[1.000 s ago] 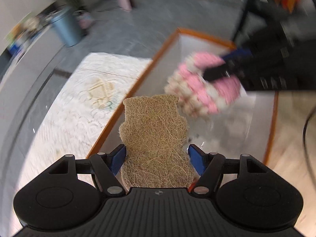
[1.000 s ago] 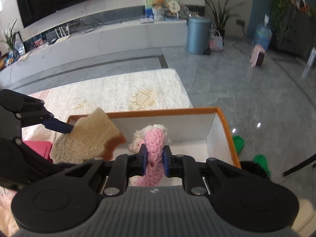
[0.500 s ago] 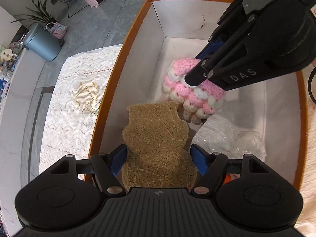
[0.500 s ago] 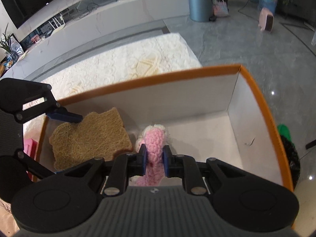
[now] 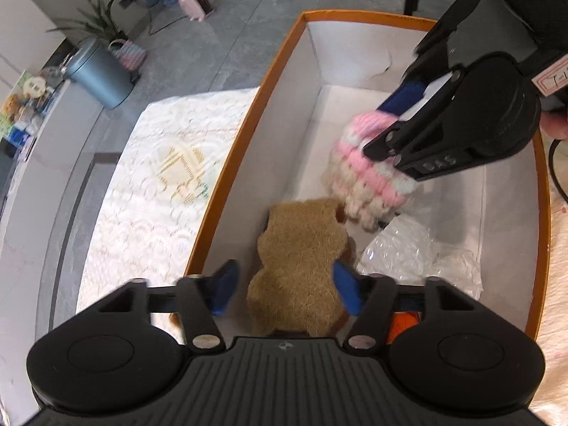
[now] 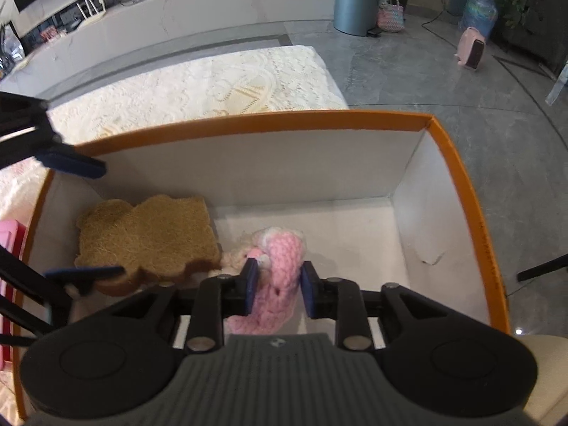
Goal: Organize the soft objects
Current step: 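Lower and open left tool in the box while right tool releases the pink crochet, then withdraw both tools from the box back over the bed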
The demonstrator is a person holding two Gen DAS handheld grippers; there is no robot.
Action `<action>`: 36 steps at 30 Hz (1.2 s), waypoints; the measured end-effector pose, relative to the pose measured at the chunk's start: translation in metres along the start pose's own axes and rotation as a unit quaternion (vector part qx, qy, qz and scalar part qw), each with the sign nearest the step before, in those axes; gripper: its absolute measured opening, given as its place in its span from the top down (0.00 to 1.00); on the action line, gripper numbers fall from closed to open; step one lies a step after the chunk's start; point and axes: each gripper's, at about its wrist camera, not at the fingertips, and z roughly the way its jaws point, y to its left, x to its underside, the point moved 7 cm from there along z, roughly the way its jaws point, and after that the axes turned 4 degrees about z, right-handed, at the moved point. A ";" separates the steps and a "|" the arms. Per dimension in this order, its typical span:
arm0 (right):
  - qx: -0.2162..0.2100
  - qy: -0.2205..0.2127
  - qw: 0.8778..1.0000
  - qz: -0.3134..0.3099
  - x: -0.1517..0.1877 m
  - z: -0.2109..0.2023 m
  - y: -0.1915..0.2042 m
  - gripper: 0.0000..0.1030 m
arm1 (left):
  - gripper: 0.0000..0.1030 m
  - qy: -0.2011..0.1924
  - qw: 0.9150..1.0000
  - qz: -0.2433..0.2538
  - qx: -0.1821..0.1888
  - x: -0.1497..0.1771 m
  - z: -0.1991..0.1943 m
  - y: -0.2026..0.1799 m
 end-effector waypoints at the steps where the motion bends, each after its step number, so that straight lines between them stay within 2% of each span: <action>1: 0.008 0.000 1.000 0.000 0.000 -0.001 -0.002 0.62 | 0.48 0.003 1.000 0.000 -0.003 0.001 -0.001 -0.001; 6: 0.003 0.022 1.000 -0.006 0.007 0.003 -0.002 0.63 | 0.61 0.022 1.000 -0.003 -0.008 0.006 0.005 -0.005; 10: -0.006 0.040 0.999 0.011 0.012 0.015 -0.003 0.71 | 0.62 0.012 1.000 -0.025 -0.006 0.006 0.003 -0.004; 14: 0.000 0.052 0.999 0.011 0.017 0.022 -0.002 0.71 | 0.62 0.002 0.999 -0.031 -0.011 0.005 -0.008 -0.006; 17: 0.004 0.035 0.999 0.017 0.016 0.010 -0.003 0.68 | 0.62 -0.012 0.999 -0.040 -0.013 0.005 -0.020 -0.005; 19: 0.009 0.022 1.000 0.014 0.014 -0.003 -0.002 0.62 | 0.62 -0.026 0.998 -0.051 -0.012 0.005 -0.030 -0.005; 22: 0.014 0.008 1.000 0.008 0.013 -0.023 0.001 0.61 | 0.62 -0.047 0.996 -0.069 -0.010 0.007 -0.049 -0.007; 30: -0.014 -0.035 0.999 -0.009 0.024 -0.087 0.034 0.60 | 0.62 -0.084 0.991 -0.100 -0.026 0.028 -0.110 -0.020; 36: -0.043 -0.082 0.995 -0.036 0.041 -0.138 0.076 0.56 | 0.62 -0.117 0.981 -0.152 -0.038 0.060 -0.159 -0.029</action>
